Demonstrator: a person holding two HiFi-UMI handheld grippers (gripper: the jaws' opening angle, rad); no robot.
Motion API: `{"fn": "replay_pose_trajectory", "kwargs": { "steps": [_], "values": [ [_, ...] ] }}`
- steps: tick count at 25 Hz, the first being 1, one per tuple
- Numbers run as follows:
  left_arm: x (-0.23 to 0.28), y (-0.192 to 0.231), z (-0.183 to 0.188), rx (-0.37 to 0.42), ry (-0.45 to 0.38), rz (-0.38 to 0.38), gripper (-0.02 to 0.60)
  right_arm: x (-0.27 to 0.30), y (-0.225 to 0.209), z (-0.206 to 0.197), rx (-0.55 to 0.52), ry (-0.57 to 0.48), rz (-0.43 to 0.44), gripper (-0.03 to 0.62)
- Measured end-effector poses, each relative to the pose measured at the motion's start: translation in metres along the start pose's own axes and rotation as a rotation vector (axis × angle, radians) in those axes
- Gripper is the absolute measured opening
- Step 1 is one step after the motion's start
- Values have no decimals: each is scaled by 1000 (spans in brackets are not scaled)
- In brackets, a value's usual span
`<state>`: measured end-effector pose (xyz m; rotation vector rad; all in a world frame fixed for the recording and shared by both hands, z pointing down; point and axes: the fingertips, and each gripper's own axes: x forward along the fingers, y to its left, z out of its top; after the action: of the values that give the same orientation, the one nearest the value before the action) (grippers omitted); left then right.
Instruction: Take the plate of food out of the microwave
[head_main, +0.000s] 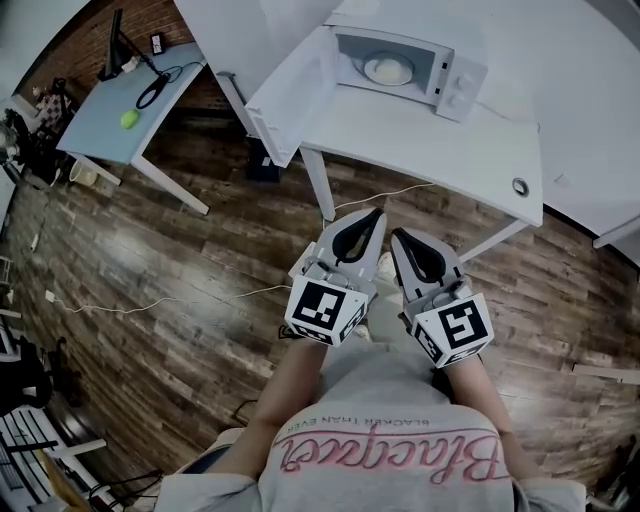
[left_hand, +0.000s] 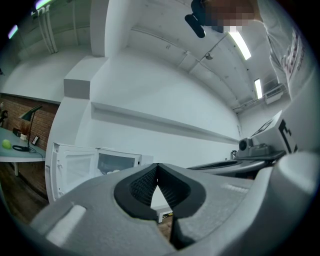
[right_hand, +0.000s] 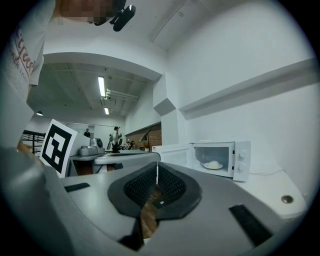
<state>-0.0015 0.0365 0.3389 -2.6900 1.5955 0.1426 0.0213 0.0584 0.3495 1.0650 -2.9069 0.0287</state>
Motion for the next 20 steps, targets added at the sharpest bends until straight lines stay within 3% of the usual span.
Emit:
{"fn": "replay_pose_trajectory", "kwargs": {
  "steps": [9, 20],
  "values": [
    [17, 25, -3, 8, 5, 29, 5, 27, -10, 2, 7, -18, 46, 17],
    [58, 61, -8, 11, 12, 28, 6, 73, -48, 1, 20, -13, 27, 17]
  ]
}}
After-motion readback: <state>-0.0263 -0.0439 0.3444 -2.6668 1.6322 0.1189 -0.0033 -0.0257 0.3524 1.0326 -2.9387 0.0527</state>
